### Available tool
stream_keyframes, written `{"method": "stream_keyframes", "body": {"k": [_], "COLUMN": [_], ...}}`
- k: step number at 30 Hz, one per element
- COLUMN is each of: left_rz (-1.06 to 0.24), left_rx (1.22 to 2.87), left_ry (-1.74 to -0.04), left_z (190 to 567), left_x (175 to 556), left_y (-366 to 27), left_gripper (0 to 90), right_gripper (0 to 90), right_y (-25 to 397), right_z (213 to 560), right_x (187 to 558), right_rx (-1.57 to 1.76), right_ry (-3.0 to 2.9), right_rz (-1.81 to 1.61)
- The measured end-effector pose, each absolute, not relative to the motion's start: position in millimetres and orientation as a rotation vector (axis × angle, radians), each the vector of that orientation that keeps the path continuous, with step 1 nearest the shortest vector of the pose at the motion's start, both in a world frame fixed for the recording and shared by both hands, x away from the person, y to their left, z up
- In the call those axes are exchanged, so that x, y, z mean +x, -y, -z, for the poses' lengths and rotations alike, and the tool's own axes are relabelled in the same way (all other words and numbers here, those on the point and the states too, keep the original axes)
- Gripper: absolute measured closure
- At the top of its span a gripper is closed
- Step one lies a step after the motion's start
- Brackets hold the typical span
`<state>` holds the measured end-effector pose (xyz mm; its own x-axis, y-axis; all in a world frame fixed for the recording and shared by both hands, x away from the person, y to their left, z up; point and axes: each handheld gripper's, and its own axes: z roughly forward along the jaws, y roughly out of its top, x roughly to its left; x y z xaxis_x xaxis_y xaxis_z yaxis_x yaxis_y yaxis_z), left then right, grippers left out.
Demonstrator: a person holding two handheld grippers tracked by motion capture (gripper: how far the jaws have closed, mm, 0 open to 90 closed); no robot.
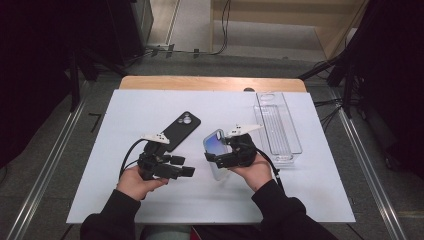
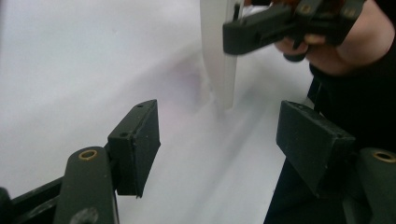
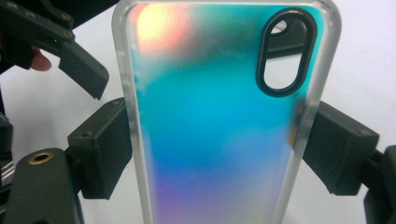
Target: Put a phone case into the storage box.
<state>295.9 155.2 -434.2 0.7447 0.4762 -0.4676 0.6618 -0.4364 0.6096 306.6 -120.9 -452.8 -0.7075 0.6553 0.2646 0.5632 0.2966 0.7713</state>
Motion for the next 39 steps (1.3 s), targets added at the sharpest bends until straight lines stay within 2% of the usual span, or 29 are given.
{"method": "stream_keyframes", "body": {"k": [9, 39], "left_rz": [0.258, 0.187], "left_rx": [2.172, 2.136], "left_ry": [-0.759, -0.956], "left_z": [444.0, 453.3], "left_x": [288.0, 281.8], "left_y": [-161.2, -197.5], "left_gripper": [30.3, 30.3], "right_gripper": [15.1, 15.1], "right_y": [124.0, 157.1], "right_z": [445.8, 404.2], "right_x": [307.2, 311.2], "right_rx": [1.146, 1.161], "right_ry": [-2.459, -2.454], "right_rz": [-1.398, -1.385]}}
